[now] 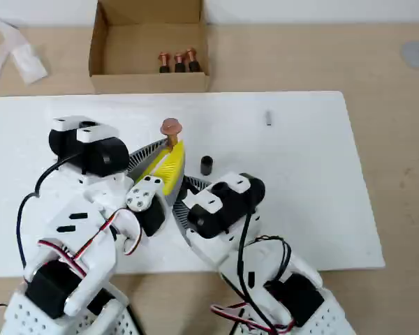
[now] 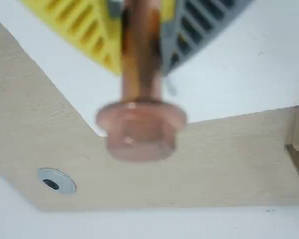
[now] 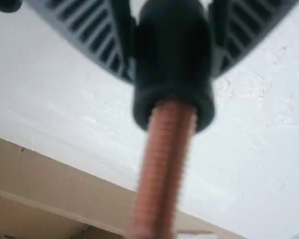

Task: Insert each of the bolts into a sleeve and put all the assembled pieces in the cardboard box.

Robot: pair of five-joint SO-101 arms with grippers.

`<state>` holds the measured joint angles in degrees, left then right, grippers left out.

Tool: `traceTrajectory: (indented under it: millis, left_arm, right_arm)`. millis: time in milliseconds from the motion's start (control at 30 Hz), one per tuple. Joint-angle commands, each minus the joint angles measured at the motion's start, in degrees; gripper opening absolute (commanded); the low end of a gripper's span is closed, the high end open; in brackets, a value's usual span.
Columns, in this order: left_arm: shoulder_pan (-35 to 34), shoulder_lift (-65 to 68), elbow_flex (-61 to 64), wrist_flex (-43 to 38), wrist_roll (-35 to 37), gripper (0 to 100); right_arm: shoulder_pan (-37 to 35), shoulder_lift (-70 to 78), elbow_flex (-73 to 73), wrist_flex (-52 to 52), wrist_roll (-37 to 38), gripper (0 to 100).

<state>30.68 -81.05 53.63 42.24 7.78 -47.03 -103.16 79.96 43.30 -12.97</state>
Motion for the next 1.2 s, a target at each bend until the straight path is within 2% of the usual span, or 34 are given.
traceTrajectory:
  millis: [0,167,333,633,733,867,1067,1167]
  left_arm:
    - [0.8,0.0,-0.1,-0.1,-1.3,1]
    - [1.1,0.0,-1.6,3.4,-2.5,1]
    - [4.8,0.0,-4.0,8.8,-2.5,1]
    - [5.2,-0.1,-5.0,9.7,-2.5,1]
    - [5.5,-0.1,-5.0,9.8,-1.7,7]
    - [5.0,-0.1,-7.0,13.4,3.0,14]
    - [4.8,-0.1,-8.7,16.3,3.6,15]
    - [2.5,-0.1,-9.8,17.2,3.6,15]
  right_arm:
    - [-0.3,0.1,-0.4,-0.2,-0.3,0.9]
    - [-0.3,0.1,-0.7,-0.2,-0.4,0.9]
    - [-0.3,0.1,-0.6,-0.2,-0.4,0.9]
    - [1.9,0.1,-0.6,-0.2,-0.4,0.9]
    - [1.9,0.1,-0.6,-0.2,-0.4,0.9]
    - [1.9,0.1,-0.5,-0.2,-0.4,0.9]
    - [1.9,0.1,-0.4,-0.2,-0.4,0.9]
    - [1.9,0.2,-0.4,-0.2,-0.4,0.9]
